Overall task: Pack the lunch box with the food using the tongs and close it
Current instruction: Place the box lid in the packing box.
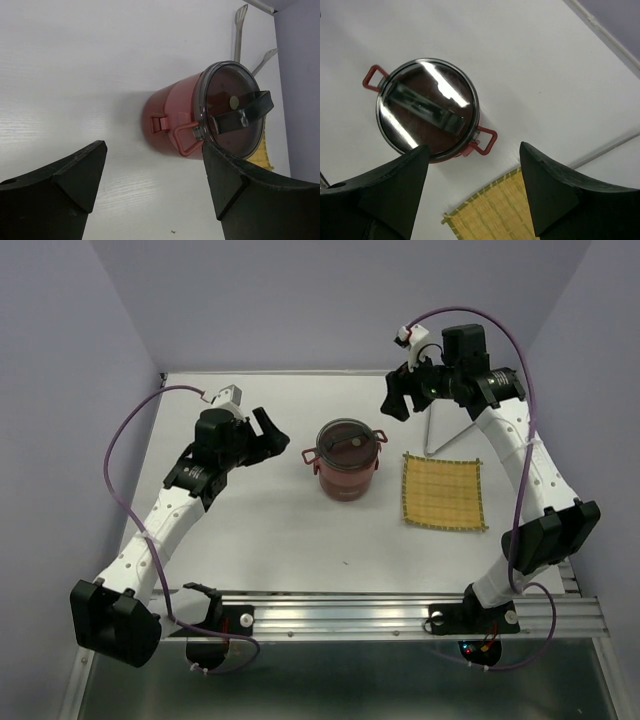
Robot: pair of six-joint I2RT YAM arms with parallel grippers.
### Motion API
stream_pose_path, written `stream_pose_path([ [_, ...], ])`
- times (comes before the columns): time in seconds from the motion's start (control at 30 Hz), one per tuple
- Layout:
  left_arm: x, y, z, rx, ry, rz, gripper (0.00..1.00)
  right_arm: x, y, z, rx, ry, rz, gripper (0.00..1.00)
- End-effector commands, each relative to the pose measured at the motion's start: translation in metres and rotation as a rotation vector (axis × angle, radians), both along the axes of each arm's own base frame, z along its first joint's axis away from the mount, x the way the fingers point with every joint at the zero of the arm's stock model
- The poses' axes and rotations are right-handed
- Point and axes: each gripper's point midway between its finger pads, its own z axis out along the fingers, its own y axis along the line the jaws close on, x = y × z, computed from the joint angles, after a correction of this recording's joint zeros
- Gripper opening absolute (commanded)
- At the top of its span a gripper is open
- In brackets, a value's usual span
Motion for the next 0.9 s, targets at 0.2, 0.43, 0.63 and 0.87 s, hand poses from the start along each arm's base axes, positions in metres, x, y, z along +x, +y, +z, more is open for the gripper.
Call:
stream_pose_path([
  [0.2, 0.016, -0.001, 0.023, 0.001, -0.112, 0.004, 0.89, -0.032, 0.055, -0.011, -0.082, -0.116, 0.464, 0.77],
  [0.43, 0.016, 0.001, 0.010, 0.041, -0.085, -0.007, 0.89, -0.035, 0.086, -0.047, -0.156, -0.039, 0.541, 0.77],
  [0.63, 0.016, 0.003, 0.006, 0.058, -0.084, -0.006, 0.90, -0.024, 0.096, -0.066, -0.208, -0.034, 0.528, 0.78],
  [0.87, 0.013, 0.004, 0.002, 0.063, -0.080, -0.008, 0.90, -0.022, 0.099, -0.081, -0.228, -0.020, 0.533, 0.73],
])
